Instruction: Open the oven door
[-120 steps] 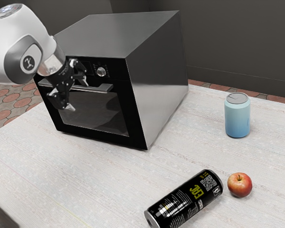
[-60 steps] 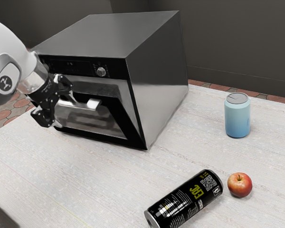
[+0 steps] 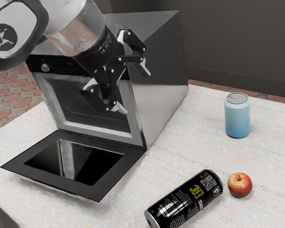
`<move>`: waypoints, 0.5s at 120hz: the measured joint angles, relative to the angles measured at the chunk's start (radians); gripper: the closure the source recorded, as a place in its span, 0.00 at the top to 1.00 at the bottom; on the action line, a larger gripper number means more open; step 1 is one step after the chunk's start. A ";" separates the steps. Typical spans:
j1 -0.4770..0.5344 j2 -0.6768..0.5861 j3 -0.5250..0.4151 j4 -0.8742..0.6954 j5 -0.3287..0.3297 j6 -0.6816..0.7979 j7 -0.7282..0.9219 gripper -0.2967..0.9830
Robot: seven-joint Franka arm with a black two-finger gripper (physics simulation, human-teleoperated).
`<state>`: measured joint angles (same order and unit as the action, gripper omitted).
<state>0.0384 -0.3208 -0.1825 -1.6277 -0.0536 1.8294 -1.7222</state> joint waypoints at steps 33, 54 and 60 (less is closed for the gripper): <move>-0.054 0.196 0.056 0.017 0.058 -0.149 -0.258 0.77; -0.077 0.183 0.088 -0.062 0.064 -0.161 -0.351 0.77; -0.088 0.176 0.092 -0.071 0.034 -0.165 -0.374 0.77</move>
<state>-0.0496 -0.1449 -0.0903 -1.6986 -0.0195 1.6648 -2.0959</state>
